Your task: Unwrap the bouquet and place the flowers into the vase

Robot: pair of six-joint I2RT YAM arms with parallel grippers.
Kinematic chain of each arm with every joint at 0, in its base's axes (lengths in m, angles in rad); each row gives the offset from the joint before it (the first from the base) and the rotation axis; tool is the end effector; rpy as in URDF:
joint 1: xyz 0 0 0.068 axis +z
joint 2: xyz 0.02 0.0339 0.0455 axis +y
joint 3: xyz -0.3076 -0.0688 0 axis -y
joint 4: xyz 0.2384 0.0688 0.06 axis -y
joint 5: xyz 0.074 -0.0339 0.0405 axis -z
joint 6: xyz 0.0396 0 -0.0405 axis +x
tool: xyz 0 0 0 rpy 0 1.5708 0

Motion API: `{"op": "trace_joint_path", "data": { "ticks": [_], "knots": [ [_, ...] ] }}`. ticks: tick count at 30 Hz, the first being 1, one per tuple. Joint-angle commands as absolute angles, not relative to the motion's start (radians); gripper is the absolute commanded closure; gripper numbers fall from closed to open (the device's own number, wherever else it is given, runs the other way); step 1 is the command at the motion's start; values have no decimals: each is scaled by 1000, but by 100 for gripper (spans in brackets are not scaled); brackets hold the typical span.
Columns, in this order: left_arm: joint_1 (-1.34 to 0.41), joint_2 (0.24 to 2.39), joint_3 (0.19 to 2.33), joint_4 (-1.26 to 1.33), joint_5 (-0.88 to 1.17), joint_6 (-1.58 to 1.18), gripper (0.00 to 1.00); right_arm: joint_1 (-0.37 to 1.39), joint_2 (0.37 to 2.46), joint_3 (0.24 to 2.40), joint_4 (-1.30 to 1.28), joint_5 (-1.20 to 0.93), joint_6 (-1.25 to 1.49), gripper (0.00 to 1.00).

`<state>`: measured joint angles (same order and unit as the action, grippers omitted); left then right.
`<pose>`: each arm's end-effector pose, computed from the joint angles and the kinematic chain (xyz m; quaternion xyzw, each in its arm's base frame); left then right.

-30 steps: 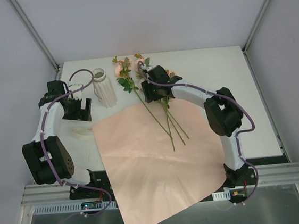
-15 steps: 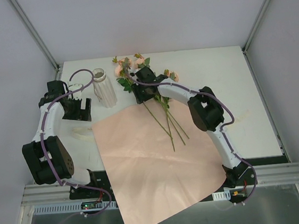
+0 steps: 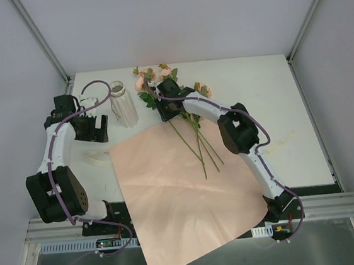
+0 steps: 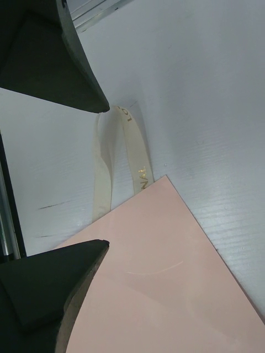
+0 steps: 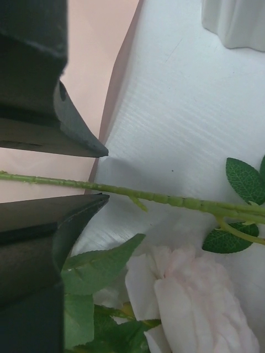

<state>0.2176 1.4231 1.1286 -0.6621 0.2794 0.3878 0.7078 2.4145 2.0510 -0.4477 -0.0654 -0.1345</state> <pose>0.2805 0.0508 0.3144 0.1222 0.9369 -0.0375 0.3253 0.4330 0.3739 0.2070 -0.3905 0.8422 0.1339 0.3468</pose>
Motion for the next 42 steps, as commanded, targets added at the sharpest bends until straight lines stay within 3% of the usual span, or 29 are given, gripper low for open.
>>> {"op": "trace_joint_path", "data": {
  "ticks": [1, 6, 16, 27, 36, 42],
  "knots": [
    [225, 1371, 1132, -676, 314, 422, 1, 716, 2436, 2121, -508, -64, -169, 65],
    [225, 1361, 1137, -680, 333, 434, 1, 727, 2468, 2163, -568, -20, -196, 66],
    [225, 1351, 1117, -693, 394, 477, 1, 738, 2451, 2143, -543, 23, -149, 99],
    [308, 1358, 1204, -721, 443, 385, 1, 684, 2117, 1948, -201, -44, 116, 99],
    [396, 1368, 1261, -792, 495, 373, 1, 684, 1887, 1976, -5, -103, 179, 99],
    [429, 1379, 1267, -799, 503, 359, 1, 738, 1827, 1945, 415, -135, 157, 99]
  ]
}}
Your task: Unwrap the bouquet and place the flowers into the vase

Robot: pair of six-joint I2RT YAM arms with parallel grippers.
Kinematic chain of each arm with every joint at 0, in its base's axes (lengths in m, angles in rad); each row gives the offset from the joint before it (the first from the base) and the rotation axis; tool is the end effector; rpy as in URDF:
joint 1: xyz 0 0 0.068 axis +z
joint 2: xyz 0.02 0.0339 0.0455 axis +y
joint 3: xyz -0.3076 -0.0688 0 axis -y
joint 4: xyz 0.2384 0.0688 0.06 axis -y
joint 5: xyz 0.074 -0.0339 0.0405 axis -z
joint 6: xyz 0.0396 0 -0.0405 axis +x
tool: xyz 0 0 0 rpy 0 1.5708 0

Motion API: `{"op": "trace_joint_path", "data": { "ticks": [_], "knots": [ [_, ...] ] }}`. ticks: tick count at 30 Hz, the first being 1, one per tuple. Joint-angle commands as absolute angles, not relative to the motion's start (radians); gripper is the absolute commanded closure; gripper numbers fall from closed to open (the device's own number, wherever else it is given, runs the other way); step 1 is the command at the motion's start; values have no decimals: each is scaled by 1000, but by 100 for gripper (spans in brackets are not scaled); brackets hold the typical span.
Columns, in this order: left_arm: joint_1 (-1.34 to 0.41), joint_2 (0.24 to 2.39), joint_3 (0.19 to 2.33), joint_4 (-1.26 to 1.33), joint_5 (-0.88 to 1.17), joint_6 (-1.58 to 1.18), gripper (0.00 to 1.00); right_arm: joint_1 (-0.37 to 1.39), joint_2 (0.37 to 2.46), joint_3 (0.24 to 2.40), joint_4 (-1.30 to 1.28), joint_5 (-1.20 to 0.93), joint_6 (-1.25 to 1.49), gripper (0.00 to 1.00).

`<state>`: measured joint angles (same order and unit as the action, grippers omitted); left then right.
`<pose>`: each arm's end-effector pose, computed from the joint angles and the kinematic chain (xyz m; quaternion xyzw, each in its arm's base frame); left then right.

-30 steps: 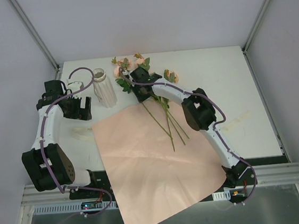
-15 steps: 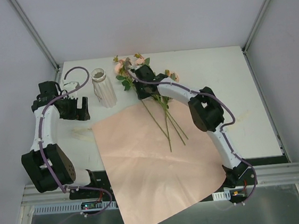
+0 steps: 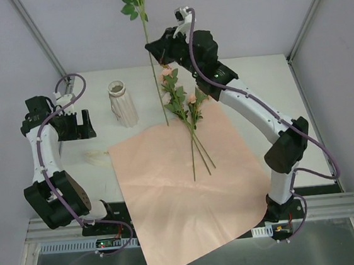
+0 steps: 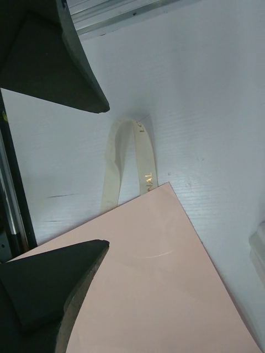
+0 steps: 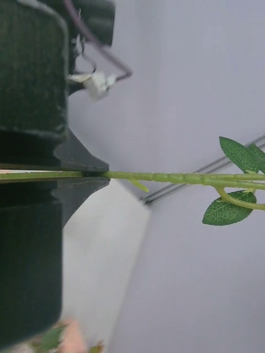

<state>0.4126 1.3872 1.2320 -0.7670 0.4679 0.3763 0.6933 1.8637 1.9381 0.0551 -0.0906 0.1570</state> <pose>0.2588 0.0938 0.3512 0.0571 0.9232 -0.0837 0.3706 0.3473 0.2933 0.5002 -0.2075 0.6266 0.3368 0.6715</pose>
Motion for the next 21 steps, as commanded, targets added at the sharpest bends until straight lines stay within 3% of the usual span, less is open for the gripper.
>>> {"op": "trace_joint_path", "data": {
  "ticks": [1, 2, 5, 6, 11, 21],
  "knots": [
    [434, 1382, 1266, -799, 500, 360, 1, 750, 1825, 1916, 528, -120, 140, 99],
    [434, 1381, 1267, -802, 502, 359, 1, 777, 1845, 1876, 786, -106, 117, 99],
    [436, 1374, 1270, -810, 511, 359, 1, 798, 1981, 1992, 1021, -144, 80, 99],
    [436, 1373, 1272, -813, 508, 357, 1, 801, 2018, 2120, 1019, -167, 75, 99],
    [433, 1367, 1276, -825, 523, 357, 1, 833, 2175, 2350, 971, -170, 8, 100],
    [436, 1387, 1307, -842, 548, 373, 1, 836, 2204, 2303, 996, -181, -74, 100]
  ]
}}
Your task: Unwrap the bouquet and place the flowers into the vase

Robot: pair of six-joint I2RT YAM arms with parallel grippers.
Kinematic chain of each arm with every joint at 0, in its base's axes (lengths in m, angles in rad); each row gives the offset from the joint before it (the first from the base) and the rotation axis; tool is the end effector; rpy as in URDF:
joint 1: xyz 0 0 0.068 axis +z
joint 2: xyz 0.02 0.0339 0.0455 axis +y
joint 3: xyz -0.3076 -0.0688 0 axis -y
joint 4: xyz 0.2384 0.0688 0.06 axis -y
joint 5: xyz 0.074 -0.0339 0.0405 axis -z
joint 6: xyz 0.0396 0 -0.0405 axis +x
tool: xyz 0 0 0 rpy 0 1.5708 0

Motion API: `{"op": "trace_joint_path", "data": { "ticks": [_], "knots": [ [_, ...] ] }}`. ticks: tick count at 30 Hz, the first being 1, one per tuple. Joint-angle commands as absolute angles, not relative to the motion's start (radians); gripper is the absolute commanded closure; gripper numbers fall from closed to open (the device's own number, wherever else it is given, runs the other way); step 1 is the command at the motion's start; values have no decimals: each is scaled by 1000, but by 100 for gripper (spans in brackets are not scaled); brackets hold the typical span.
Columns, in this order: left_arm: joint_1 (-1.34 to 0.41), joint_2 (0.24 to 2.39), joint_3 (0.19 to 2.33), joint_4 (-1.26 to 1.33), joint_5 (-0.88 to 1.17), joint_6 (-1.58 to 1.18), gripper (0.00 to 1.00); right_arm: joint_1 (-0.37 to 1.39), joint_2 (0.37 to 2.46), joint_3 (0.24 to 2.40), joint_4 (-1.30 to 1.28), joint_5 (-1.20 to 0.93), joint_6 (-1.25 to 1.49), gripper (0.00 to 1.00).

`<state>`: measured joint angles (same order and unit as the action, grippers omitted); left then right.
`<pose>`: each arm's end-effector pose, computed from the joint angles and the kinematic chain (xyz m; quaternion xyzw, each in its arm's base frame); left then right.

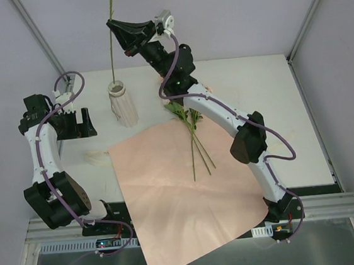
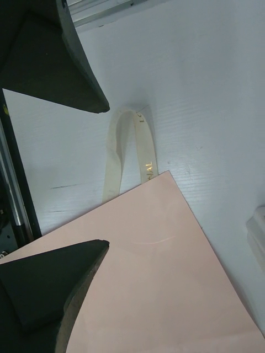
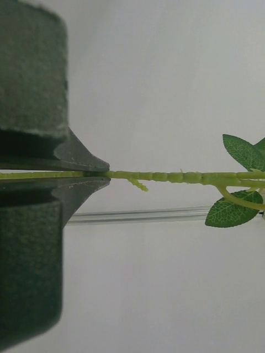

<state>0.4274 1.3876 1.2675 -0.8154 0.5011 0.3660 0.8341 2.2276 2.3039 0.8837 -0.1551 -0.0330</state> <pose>0.2557 0.0956 0.3594 0.0492 0.9223 -0.1003 0.3701 0.3353 0.3788 0.5278 -0.1930 0.2410 0.3922 0.8665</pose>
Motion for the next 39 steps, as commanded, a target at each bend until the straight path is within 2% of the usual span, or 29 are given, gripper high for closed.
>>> {"op": "trace_joint_path", "data": {
  "ticks": [1, 15, 23, 28, 29, 32, 37, 39],
  "knots": [
    [436, 1385, 1304, -842, 554, 374, 1, 835, 2207, 2286, 1000, -178, -71, 100],
    [436, 1368, 1292, -856, 595, 396, 1, 834, 2292, 2287, 977, -172, -77, 100],
    [434, 1384, 1287, -856, 611, 394, 1, 833, 2304, 2145, 977, -170, -75, 100],
    [434, 1371, 1286, -857, 612, 394, 1, 812, 2350, 2166, 879, -248, 29, 98],
    [436, 1368, 1284, -854, 612, 394, 1, 811, 2341, 2105, 874, -253, 31, 88],
    [436, 1370, 1273, -856, 611, 396, 1, 818, 2274, 2005, 870, -241, 8, 82],
    [436, 1370, 1267, -854, 604, 394, 1, 821, 2116, 1789, 870, -216, -53, 55],
    [436, 1365, 1267, -853, 607, 390, 1, 818, 2044, 1725, 814, -228, -80, 31]
  ]
}}
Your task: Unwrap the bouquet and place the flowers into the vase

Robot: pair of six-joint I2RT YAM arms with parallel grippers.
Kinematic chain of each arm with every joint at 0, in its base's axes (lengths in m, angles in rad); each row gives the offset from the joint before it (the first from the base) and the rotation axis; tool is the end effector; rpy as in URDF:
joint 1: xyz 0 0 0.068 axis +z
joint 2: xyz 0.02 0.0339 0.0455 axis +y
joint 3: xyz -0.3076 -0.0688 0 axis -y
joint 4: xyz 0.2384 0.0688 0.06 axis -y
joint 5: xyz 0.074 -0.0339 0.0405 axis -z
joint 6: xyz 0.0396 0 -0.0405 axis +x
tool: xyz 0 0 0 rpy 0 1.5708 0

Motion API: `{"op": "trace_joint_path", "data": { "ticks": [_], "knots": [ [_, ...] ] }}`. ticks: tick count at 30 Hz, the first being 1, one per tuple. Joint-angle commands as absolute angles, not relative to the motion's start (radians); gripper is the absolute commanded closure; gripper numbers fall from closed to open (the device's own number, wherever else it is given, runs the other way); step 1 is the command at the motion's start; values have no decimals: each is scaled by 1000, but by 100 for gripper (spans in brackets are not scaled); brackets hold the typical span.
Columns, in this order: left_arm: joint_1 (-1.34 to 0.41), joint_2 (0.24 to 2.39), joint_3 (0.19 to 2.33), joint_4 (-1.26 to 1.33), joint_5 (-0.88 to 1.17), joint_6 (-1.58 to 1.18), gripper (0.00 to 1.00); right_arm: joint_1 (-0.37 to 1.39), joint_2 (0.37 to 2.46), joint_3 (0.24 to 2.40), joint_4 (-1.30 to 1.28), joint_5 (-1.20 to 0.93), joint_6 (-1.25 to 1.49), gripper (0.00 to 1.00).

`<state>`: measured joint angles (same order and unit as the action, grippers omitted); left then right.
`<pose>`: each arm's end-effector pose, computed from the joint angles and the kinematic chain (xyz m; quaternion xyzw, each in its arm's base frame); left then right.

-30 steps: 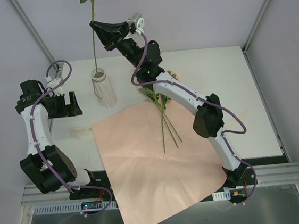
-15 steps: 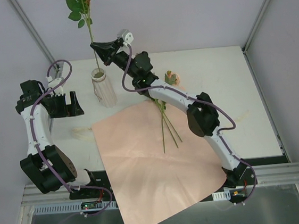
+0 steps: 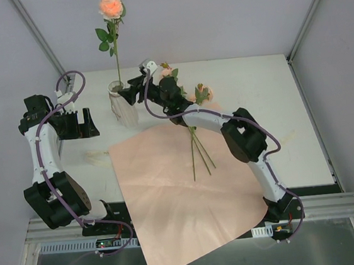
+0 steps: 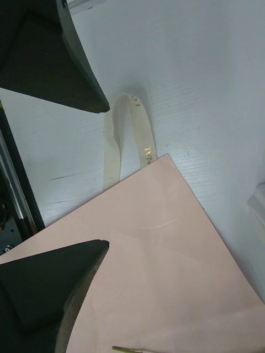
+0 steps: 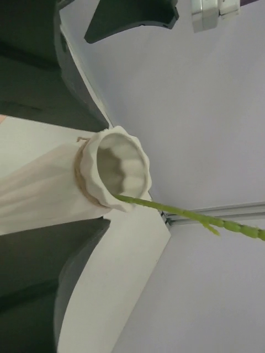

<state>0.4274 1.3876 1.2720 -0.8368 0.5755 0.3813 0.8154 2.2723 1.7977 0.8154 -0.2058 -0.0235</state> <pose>0.2545 0.0922 0.3607 0.0653 0.9152 -0.1337 0.3746 0.3810 0.4163 0.3306 -0.3104 0.4900 0.3680 0.7267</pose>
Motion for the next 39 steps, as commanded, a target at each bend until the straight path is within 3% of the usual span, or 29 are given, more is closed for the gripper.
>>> {"op": "trace_joint_path", "data": {
  "ticks": [1, 5, 11, 18, 21, 28, 34, 39],
  "knots": [
    [436, 1365, 1267, -851, 607, 387, 1, 816, 2020, 1707, 780, -232, -95, 25],
    [434, 1353, 1270, -851, 600, 385, 1, 798, 1884, 1557, 689, -213, -132, 10],
    [436, 1339, 1262, -850, 569, 408, 1, 778, 1746, 1483, 306, -60, -212, 1],
    [434, 1284, 1194, -784, 532, 402, 1, 756, 1750, 1482, -139, 429, -173, 3],
    [436, 1256, 1155, -735, 552, 408, 1, 744, 1743, 1386, -140, 391, -222, 1],
    [436, 1305, 1161, -733, 540, 373, 1, 667, 1867, 1512, -232, 255, -150, 33],
    [433, 1312, 1152, -733, 554, 377, 1, 658, 1986, 1620, -249, 187, -158, 44],
    [436, 1324, 1155, -733, 560, 382, 1, 658, 2063, 1681, -250, 143, -147, 44]
  ]
}}
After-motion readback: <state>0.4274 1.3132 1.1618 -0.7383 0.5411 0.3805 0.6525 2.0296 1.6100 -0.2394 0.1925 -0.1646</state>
